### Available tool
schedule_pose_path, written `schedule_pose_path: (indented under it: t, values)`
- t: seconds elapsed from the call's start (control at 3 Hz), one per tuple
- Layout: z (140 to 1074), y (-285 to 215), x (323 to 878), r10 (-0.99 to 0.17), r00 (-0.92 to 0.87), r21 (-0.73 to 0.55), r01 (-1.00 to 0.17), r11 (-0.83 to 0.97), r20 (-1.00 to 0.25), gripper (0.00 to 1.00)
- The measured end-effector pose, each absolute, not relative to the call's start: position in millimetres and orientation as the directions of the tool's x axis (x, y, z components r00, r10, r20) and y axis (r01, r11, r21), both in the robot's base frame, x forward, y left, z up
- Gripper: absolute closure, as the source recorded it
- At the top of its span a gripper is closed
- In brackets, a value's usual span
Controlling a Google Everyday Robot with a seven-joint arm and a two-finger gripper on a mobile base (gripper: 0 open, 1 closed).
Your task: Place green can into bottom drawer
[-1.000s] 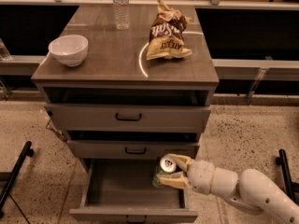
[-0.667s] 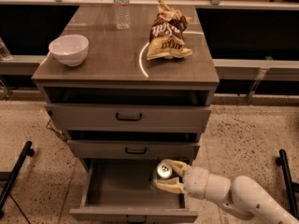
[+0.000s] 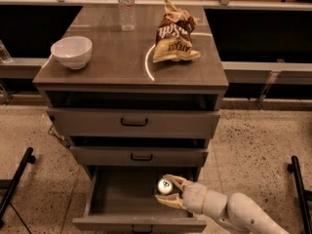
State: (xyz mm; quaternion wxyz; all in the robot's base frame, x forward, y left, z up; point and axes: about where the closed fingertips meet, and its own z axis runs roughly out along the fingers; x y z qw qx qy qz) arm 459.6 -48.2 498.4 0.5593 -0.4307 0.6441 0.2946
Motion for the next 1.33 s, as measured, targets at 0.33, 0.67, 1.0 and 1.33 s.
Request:
schedule_pose_path:
  t: [0.33, 0.67, 1.0, 1.33]
  values:
    - [475, -37, 468, -0.256, -0.024, -0.094, -0.893, 0.439, -0.966, 1.0]
    - [436, -28, 476, -0.267, -0.055, -0.066, -0.903, 0.424, -0.962, 1.0]
    - [436, -28, 476, -0.267, -0.054, -0.067, -0.904, 0.423, -0.962, 1.0]
    - [441, -14, 495, -0.23, 0.02, -0.117, -0.901, 0.417, -0.973, 1.0]
